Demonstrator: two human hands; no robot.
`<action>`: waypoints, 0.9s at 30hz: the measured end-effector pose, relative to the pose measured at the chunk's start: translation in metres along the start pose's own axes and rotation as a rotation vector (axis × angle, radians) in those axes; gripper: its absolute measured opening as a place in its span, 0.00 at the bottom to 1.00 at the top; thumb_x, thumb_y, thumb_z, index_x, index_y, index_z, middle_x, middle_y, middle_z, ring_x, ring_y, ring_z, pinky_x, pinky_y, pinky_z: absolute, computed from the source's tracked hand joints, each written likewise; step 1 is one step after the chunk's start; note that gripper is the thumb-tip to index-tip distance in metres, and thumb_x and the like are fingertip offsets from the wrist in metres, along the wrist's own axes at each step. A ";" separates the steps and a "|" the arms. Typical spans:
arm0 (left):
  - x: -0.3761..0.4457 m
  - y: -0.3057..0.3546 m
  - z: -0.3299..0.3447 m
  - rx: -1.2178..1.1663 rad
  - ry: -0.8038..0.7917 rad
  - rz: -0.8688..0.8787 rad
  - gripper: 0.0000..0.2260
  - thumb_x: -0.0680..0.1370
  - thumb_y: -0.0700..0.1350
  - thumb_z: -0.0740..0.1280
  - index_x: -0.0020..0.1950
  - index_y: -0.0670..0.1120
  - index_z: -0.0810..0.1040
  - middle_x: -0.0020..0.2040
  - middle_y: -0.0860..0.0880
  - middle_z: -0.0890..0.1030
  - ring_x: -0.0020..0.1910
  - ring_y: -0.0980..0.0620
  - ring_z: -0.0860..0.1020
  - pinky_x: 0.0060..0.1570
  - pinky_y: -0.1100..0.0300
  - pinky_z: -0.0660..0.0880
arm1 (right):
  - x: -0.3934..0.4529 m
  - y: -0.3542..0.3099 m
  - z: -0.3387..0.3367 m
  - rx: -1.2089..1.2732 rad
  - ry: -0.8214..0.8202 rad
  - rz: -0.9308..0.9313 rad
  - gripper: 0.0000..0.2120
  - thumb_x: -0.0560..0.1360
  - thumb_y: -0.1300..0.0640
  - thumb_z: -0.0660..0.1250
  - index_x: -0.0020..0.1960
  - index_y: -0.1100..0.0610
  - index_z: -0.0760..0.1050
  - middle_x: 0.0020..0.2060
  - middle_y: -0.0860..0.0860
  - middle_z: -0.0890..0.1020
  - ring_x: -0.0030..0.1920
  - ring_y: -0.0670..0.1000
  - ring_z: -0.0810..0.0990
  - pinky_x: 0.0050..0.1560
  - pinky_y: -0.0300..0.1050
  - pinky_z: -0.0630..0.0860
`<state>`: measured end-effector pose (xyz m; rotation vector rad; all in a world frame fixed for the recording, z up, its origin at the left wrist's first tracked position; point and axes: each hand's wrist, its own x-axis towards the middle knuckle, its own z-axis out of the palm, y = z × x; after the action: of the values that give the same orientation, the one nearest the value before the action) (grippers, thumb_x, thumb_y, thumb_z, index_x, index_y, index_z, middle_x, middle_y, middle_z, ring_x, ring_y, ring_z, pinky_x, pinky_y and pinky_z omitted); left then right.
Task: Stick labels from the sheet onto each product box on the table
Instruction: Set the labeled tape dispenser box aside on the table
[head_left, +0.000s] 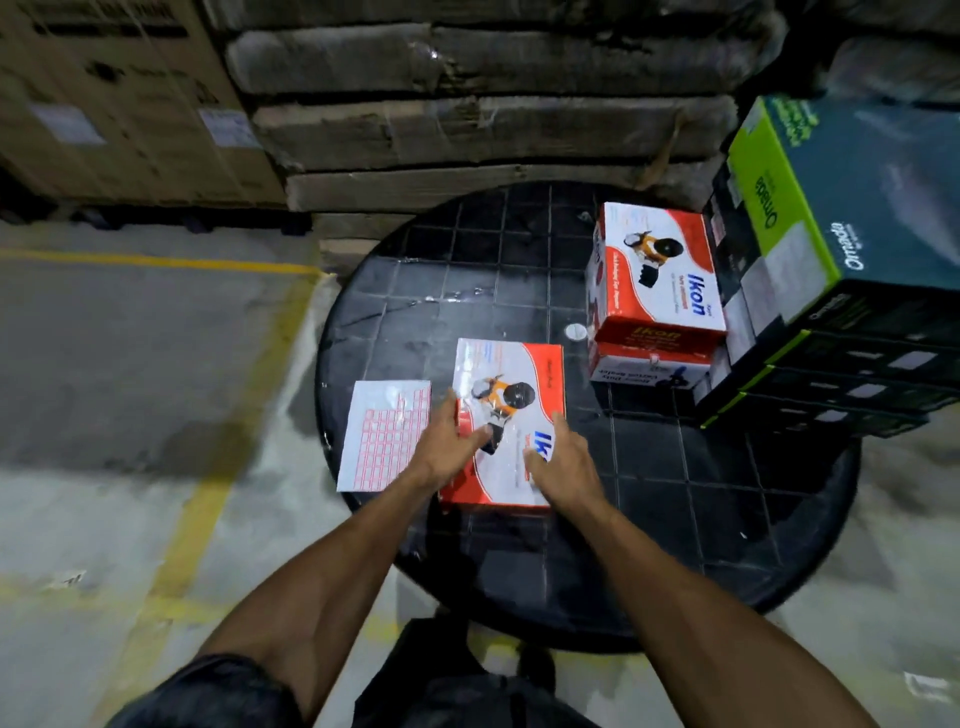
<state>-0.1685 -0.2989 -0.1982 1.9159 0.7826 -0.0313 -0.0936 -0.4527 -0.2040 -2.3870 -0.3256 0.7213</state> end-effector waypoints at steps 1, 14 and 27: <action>0.004 -0.003 0.002 0.026 -0.005 0.001 0.19 0.74 0.51 0.70 0.62 0.56 0.67 0.63 0.50 0.75 0.54 0.52 0.78 0.50 0.55 0.78 | 0.001 -0.004 0.003 0.003 -0.003 0.038 0.33 0.78 0.48 0.64 0.78 0.49 0.52 0.68 0.56 0.68 0.60 0.57 0.76 0.58 0.56 0.77; 0.041 0.028 -0.027 0.216 0.195 0.226 0.28 0.80 0.44 0.62 0.79 0.45 0.57 0.78 0.45 0.59 0.75 0.46 0.59 0.73 0.53 0.58 | 0.009 -0.068 -0.009 -0.030 0.250 0.006 0.32 0.80 0.44 0.59 0.79 0.47 0.49 0.71 0.55 0.63 0.67 0.57 0.68 0.64 0.57 0.72; 0.117 0.203 0.014 0.223 0.145 0.407 0.23 0.79 0.50 0.62 0.73 0.47 0.65 0.69 0.44 0.70 0.66 0.44 0.71 0.65 0.51 0.68 | 0.065 -0.094 -0.192 -0.138 0.460 0.036 0.29 0.78 0.47 0.57 0.77 0.48 0.55 0.70 0.60 0.64 0.68 0.63 0.67 0.65 0.55 0.66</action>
<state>0.0358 -0.3061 -0.0824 2.2786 0.4852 0.2841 0.0637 -0.4482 -0.0455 -2.6055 -0.1404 0.1526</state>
